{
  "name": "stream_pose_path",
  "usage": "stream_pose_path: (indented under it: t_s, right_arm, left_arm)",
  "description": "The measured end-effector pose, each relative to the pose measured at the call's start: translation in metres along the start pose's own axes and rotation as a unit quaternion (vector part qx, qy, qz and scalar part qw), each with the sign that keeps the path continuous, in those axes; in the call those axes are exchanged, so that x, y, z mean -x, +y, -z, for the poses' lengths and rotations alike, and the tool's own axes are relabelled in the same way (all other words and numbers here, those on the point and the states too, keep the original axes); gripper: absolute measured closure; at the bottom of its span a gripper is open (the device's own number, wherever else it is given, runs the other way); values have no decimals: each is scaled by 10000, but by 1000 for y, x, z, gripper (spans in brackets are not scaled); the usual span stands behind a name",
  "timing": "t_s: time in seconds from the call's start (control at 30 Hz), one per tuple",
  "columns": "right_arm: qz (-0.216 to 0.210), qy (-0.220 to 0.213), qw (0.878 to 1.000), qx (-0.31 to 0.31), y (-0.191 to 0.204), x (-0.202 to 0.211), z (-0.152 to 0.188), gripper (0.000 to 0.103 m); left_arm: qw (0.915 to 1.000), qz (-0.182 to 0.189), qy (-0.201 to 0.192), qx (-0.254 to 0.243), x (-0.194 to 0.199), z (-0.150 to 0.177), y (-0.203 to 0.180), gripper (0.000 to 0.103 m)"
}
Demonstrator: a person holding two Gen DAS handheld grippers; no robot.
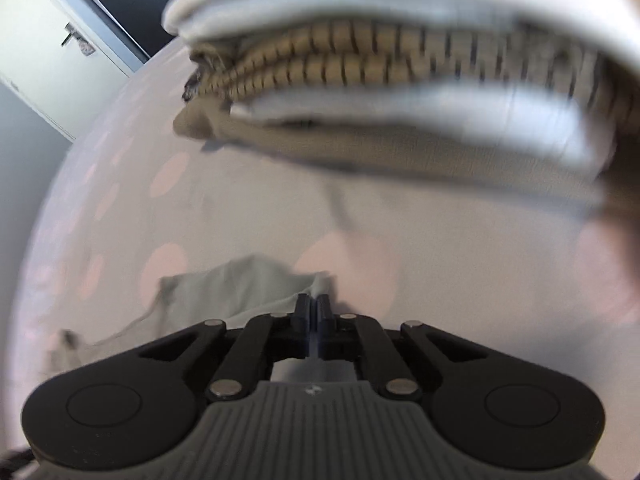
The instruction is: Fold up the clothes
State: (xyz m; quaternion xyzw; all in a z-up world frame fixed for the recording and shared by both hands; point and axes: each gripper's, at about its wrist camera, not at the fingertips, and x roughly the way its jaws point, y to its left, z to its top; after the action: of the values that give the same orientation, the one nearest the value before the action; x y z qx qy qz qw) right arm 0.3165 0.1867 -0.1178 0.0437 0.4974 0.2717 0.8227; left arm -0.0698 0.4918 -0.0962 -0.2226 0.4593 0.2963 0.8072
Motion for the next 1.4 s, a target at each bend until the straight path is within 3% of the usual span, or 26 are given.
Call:
stream_pose_path:
  t_s: [0.2, 0.3, 0.37, 0.4, 0.5, 0.77, 0.8, 0.83, 0.87, 0.97, 1.17, 1.23, 1.3, 1.4]
  right_arm:
    - [302, 12, 9993, 202, 3, -2, 4, 99]
    - [350, -24, 9992, 210, 2, 6, 3, 90]
    - [222, 28, 9997, 67, -2, 13, 4, 74]
    - [132, 80, 9999, -19, -5, 17, 4, 72]
    - [-41, 269, 9996, -18, -4, 28, 9, 72]
    - [-484, 780, 9948, 442, 9, 52, 50, 71]
    - [-423, 755, 9951, 472, 10, 51, 53, 73]
    - [-336, 763, 9954, 465, 9, 48, 54, 89]
    - [-284, 828, 9955, 357, 6, 44, 56, 97]
    - [-277, 1097, 9935, -111, -8, 31, 60, 97]
    - [-107, 1075, 9940, 196, 0, 34, 64, 96]
    - [-82, 1055, 9942, 187, 0, 42, 64, 83]
    - [-104, 1036, 9939, 359, 2, 54, 66, 77]
    - [-295, 1132, 9912, 614, 2, 69, 75, 76]
  left_arm:
    - [9999, -37, -93, -52, 1, 0, 0, 87]
    - [9998, 18, -177, 46, 6, -2, 4, 87]
    - [9995, 120, -229, 185, 10, -5, 8, 87]
    - [9992, 163, -241, 260, 11, -7, 9, 87]
    - [9987, 222, -238, 384, 13, -10, 10, 87]
    - [9996, 178, -213, 23, 23, 0, -3, 87]
    - [9997, 157, -193, -6, 23, 2, -3, 87]
    - [9998, 109, -163, -26, 23, 4, -4, 87]
    - [9999, 40, -118, -37, 22, 6, -5, 87]
    - [10000, -77, -31, -38, 24, 10, -3, 87]
    - [9997, -190, 21, -147, 37, 16, -2, 87]
    - [9995, -172, 73, -238, 43, 21, -4, 87]
    - [9992, -112, 96, -384, 51, 27, -7, 86]
    - [9980, -73, 176, -611, 63, 40, -11, 79]
